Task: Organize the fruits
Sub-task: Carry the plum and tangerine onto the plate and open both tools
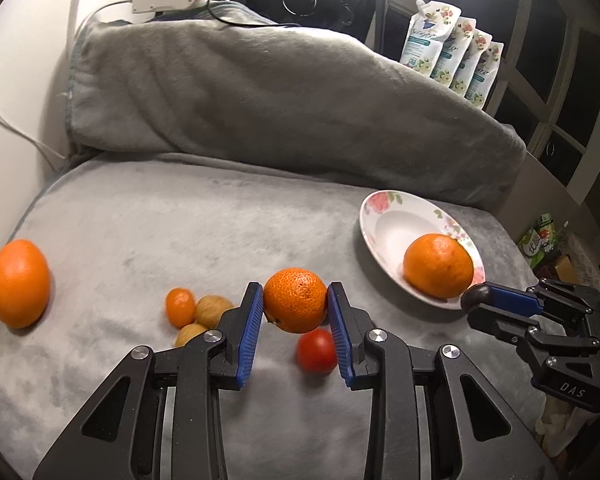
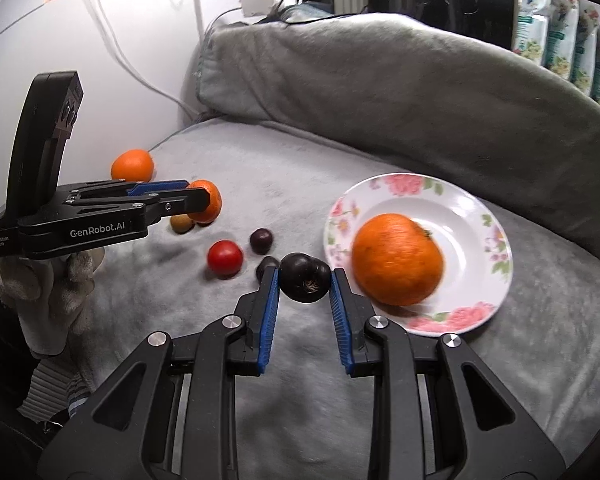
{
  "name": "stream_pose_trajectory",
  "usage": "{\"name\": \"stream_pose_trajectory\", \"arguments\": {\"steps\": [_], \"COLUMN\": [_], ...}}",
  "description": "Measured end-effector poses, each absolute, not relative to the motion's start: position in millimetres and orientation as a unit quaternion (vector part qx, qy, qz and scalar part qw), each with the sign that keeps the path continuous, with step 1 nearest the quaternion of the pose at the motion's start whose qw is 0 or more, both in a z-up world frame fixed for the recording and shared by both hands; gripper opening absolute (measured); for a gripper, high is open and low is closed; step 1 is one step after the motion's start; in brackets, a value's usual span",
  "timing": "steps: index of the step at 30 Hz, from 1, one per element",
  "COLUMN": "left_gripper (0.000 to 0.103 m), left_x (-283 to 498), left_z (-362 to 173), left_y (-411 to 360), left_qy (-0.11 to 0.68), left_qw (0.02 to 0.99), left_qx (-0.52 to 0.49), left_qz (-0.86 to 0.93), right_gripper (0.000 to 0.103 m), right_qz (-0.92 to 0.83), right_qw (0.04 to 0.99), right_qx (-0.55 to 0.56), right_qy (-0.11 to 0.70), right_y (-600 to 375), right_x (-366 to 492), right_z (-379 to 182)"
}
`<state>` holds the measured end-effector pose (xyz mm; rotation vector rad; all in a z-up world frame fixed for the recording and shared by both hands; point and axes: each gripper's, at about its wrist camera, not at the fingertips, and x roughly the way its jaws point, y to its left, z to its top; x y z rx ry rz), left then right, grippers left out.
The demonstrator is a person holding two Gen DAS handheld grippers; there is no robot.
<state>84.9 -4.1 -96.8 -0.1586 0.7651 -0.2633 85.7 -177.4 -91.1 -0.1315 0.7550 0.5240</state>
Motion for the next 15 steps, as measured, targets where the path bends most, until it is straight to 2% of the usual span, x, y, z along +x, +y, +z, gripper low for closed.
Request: {"name": "stream_pose_trajectory", "arguments": {"steps": [15], "left_gripper": [0.031], "left_x": [118], "left_z": [-86], "left_y": [-45], "left_qy": [0.370], "left_qw": [0.913], "left_qx": [-0.066], "left_qz": [-0.161], "right_gripper": [0.027], "right_qz": [0.196], "right_qw": [0.917], "right_qx": [-0.028], "right_qy": [0.347], "right_y": [-245], "right_x": [99], "right_z": [-73]}}
